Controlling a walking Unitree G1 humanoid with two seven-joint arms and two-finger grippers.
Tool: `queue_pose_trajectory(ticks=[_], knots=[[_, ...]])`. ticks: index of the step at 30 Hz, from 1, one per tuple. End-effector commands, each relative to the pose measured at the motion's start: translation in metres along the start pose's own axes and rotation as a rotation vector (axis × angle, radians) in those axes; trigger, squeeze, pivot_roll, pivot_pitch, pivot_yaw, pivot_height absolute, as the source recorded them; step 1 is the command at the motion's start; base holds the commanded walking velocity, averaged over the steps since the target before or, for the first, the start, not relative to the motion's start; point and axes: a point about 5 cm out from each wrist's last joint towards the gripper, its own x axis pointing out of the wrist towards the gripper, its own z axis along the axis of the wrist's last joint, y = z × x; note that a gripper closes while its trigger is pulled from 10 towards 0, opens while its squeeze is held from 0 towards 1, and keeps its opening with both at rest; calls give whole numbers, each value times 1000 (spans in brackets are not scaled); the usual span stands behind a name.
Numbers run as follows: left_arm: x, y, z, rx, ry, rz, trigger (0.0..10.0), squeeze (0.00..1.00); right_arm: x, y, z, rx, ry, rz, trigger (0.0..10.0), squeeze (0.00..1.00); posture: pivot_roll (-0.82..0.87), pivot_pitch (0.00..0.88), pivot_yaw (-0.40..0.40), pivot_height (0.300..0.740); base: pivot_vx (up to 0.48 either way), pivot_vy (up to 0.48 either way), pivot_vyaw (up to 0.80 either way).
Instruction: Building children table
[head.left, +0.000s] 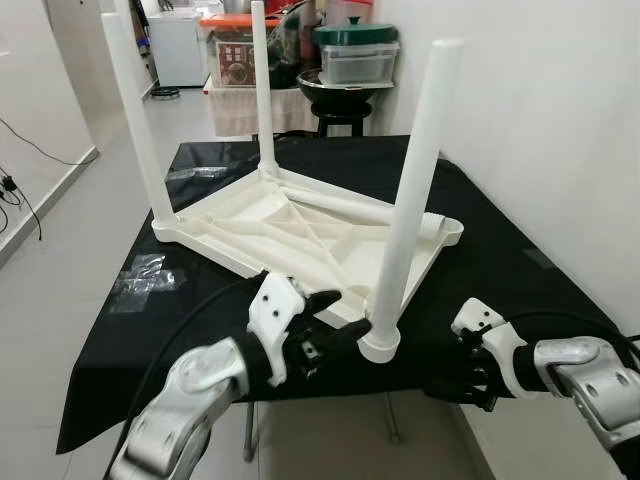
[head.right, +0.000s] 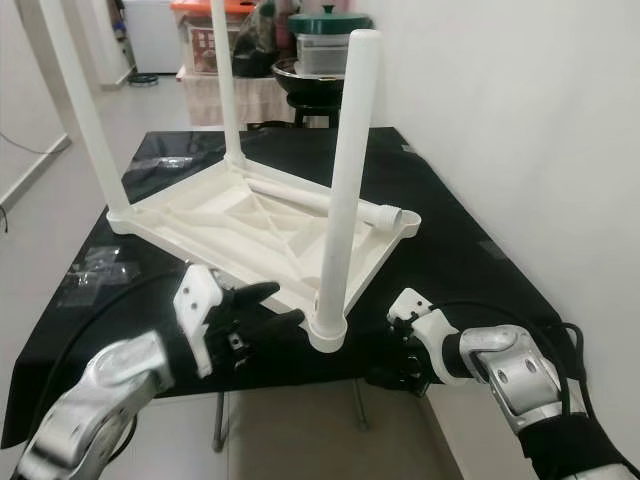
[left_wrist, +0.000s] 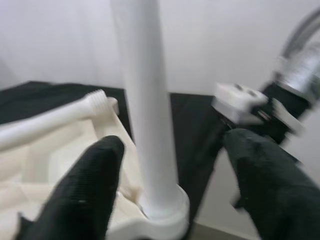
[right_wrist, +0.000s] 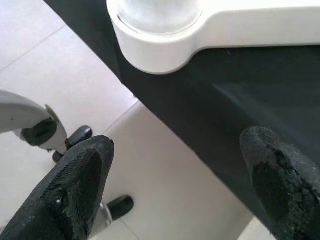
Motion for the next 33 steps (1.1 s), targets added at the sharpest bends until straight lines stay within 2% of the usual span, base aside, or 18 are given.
queue_pose_trajectory(ticks=[1,3,8,15,16,19,25,26,28,29,33], knots=[[2,-1,-6,5,22,-5,10000,1000,1,1,1,-25,6,-5,10000,0,-71,0,-21,740,0,0,0],[2,-1,-6,6,22,-6,10000,1000,1,1,0,-26,6,-6,10000,0,-71,0,-21,740,0,0,0],[33,-2,-14,-24,29,-4,10000,1000,4,-2,0,-30,7,-16,10000,0,-90,0,-23,740,0,0,0],[51,-10,-16,-37,27,-50,10000,1000,7,-1,1,-34,6,-13,10000,0,-93,0,-18,740,0,0,0],[61,-15,-17,-33,25,-74,10000,1000,8,0,1,-34,5,-13,10000,0,-92,0,-19,740,0,0,0],[64,-17,-17,-28,26,-79,10000,1000,9,0,1,-34,6,-11,10000,0,-93,0,-20,740,0,0,0],[79,-14,-18,35,47,10,10000,1000,9,1,0,-34,5,-6,10000,0,-96,0,-19,740,0,0,0],[82,-12,-18,38,50,33,10000,220,9,1,0,-34,4,-6,10000,0,-98,0,-19,740,0,0,0],[84,-11,-18,38,50,47,10000,220,9,1,0,-34,4,-6,10000,0,-98,0,-19,740,0,0,0],[85,-10,-18,37,53,63,10000,0,9,1,0,-33,3,-4,10000,0,-99,0,-17,740,0,0,0],[89,-3,-20,25,58,129,10000,0,9,1,-2,-32,4,-1,10000,0,-99,0,-17,740,0,0,0]])
